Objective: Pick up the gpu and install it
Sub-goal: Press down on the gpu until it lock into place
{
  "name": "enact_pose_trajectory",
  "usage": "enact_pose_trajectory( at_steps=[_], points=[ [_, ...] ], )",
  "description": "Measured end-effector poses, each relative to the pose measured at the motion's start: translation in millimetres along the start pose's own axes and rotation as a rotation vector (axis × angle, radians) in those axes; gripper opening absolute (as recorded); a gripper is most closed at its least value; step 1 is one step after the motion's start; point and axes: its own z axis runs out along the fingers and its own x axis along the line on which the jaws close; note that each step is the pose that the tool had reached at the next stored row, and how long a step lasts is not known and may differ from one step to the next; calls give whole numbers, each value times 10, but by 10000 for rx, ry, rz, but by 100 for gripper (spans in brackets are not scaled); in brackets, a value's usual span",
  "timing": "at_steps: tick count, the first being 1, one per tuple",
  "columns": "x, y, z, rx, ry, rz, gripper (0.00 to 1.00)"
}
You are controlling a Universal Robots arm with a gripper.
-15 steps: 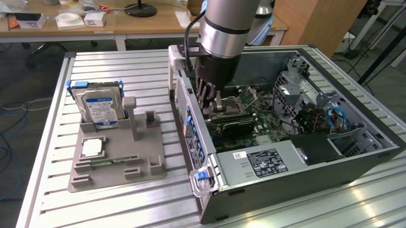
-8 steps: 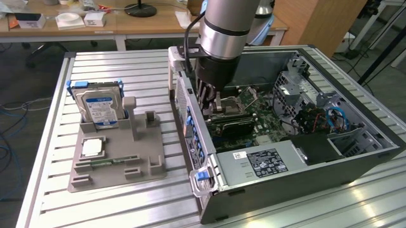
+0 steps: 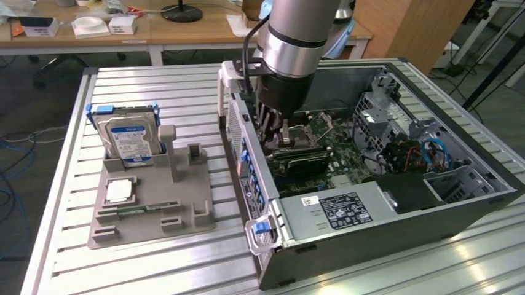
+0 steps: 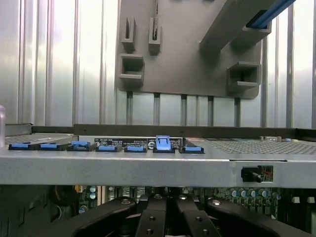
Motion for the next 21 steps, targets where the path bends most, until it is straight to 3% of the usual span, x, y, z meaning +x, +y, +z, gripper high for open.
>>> enact_pose_trajectory(
  at_steps=[6, 14, 21],
  points=[
    [0, -153, 14, 0, 1, -2, 11],
    [0, -515, 113, 6, 0, -2, 11],
    [-2, -734, 189, 62, 1, -7, 11]
  ],
)
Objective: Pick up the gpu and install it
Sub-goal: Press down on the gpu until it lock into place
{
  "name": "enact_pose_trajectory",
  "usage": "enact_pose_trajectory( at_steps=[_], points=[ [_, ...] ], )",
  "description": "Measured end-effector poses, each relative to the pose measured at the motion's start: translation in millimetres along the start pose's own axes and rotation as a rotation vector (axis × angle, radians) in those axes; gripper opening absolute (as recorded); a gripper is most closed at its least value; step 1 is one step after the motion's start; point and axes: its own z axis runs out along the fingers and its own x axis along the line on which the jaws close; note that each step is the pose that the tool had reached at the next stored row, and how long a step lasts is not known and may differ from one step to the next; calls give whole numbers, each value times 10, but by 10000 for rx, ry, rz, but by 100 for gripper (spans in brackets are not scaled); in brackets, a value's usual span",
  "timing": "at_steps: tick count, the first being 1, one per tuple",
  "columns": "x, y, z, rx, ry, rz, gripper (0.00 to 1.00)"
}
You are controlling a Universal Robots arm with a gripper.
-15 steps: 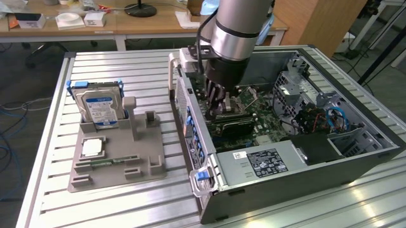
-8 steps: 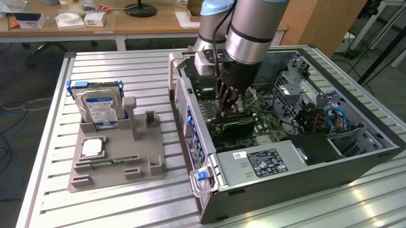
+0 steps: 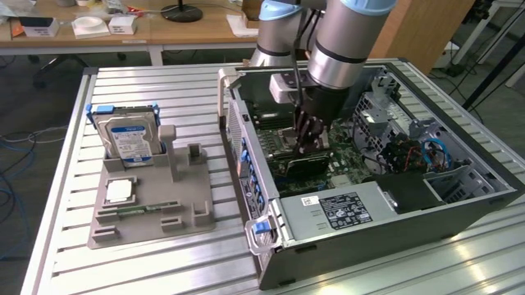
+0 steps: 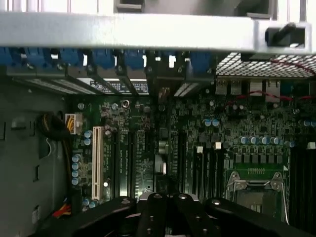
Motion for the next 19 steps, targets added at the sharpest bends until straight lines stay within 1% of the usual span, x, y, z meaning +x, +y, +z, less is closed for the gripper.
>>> enact_pose_trajectory(
  at_steps=[2, 3, 6, 11, 19],
  points=[
    [0, -55, 16, 18, 1, -3, 11],
    [0, -61, 16, 18, 2, -3, 11],
    [0, -62, 22, 26, 1, -2, 11],
    [1, -66, 85, 31, 2, -3, 11],
    [2, -67, 112, 27, 13, -2, 11]
  ],
)
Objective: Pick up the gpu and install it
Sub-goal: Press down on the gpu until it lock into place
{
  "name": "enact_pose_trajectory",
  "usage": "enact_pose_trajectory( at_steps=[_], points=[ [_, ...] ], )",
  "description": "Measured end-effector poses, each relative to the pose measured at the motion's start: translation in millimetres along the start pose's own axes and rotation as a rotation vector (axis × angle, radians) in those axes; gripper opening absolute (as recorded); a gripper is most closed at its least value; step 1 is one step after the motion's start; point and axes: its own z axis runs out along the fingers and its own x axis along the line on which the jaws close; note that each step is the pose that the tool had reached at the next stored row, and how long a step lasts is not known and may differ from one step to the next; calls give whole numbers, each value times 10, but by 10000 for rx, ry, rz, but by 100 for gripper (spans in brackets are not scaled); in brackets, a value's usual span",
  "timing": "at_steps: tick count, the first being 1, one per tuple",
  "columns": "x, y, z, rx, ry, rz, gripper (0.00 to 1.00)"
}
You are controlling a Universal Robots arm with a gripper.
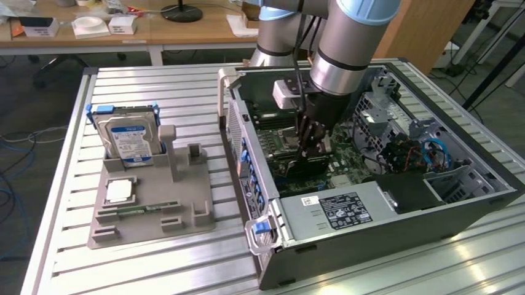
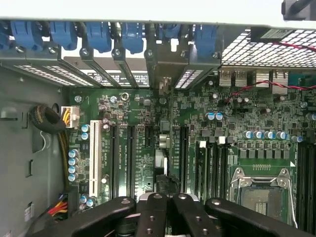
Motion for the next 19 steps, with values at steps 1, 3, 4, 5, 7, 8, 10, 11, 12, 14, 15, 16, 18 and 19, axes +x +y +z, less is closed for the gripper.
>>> enact_pose_trajectory(
  at_steps=[1, 3, 4, 5, 7, 8, 10, 11, 12, 14, 15, 16, 18, 19],
  points=[
    [0, 0, 3, 1, -1, -1, 11],
    [-1, 0, 6, 2, -6, 0, 11],
    [-1, 0, 6, 3, -7, 0, 11],
    [-1, -1, 10, 2, -5, 0, 11],
    [0, -1, 16, 0, 1, 0, 11],
    [0, -1, 16, 1, -1, 0, 11],
    [-3, -1, 5, 8, -22, 0, 11],
    [-4, 0, -8, 16, -37, 0, 11],
    [-3, 1, -32, 14, -27, 0, 11],
    [-2, 5, -84, 5, -10, 1, 11],
    [-2, 6, -110, 5, -11, 1, 11],
    [-2, 8, -134, 5, -11, 0, 11],
    [-2, 11, -180, 4, -9, 0, 11],
    [-2, 12, -201, 4, -9, 0, 11]
  ],
)
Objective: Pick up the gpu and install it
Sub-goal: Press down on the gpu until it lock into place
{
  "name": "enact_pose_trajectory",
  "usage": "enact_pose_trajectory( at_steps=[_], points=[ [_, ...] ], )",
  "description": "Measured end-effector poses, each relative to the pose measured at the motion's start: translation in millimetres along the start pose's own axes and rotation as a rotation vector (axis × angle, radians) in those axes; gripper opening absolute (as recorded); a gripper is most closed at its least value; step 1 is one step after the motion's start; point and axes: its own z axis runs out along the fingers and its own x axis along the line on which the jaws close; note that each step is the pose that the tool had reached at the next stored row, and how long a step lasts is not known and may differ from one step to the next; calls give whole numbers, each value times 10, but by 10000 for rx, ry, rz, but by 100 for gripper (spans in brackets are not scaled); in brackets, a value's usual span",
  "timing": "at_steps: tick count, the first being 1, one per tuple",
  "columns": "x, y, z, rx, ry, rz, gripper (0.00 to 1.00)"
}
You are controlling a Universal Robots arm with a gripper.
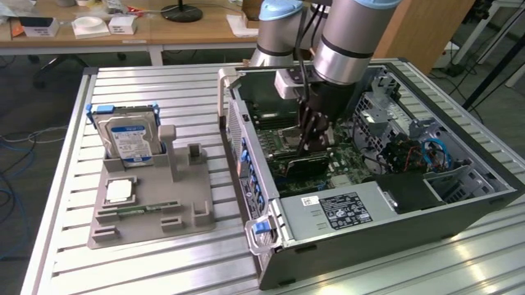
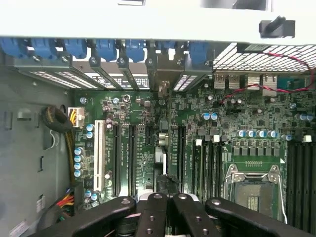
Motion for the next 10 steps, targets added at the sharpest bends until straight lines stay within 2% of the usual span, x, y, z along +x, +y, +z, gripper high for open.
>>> enact_pose_trajectory(
  at_steps=[3, 10],
  points=[
    [0, 2, -33, 1, 0, 0, 11],
    [0, 2, -34, 0, 0, 0, 11]
  ],
)
